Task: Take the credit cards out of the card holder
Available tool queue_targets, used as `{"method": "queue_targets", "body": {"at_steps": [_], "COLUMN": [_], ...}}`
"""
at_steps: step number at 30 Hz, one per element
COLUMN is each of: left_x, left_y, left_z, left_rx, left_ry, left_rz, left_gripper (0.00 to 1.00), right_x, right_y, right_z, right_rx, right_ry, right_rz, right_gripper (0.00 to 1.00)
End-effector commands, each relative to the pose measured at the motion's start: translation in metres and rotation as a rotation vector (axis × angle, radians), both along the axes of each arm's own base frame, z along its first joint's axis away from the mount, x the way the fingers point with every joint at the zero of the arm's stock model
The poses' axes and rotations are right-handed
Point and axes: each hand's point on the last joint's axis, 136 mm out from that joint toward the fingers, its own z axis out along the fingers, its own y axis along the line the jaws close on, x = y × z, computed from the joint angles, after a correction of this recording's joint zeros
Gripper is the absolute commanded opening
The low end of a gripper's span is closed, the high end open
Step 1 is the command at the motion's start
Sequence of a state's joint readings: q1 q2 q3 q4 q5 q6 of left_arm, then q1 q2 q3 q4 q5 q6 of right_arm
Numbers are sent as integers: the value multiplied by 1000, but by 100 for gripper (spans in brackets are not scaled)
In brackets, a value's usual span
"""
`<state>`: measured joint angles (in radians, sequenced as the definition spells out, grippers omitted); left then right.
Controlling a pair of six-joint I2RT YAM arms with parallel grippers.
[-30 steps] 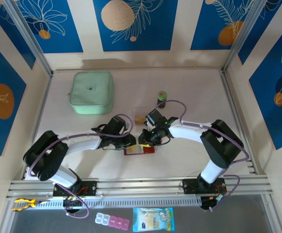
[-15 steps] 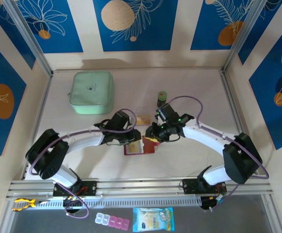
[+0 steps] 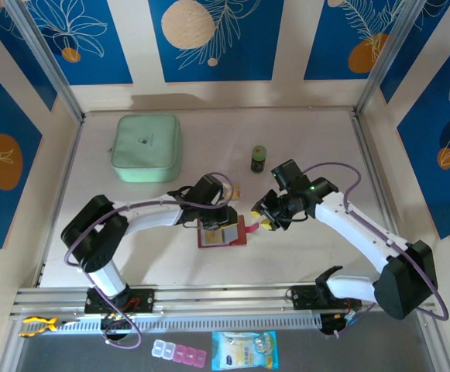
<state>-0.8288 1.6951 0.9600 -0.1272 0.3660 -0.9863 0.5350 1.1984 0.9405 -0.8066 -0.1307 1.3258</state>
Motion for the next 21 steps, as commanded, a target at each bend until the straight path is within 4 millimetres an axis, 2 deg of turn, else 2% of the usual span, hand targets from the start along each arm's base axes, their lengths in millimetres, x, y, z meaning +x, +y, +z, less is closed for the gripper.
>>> {"method": "queue_targets", "body": {"at_steps": [1,9,21], "left_x": [0,9,9], "left_y": [-9,-17,-27], "left_z": [10,19,8], "left_rx": [11,28,30], "left_ry": [0,-14,16], "left_rz": [-39,-47,-68], "left_gripper": [27,27,27], "right_x": [-12,-15,-9], "right_y": [-3,-8,-14], "right_z": [20,55,86], "right_rx": [59,166,227], "right_ry": [81,48,-27], "right_rz": [-106,-218,-238], "right_gripper": [40,41,42]}}
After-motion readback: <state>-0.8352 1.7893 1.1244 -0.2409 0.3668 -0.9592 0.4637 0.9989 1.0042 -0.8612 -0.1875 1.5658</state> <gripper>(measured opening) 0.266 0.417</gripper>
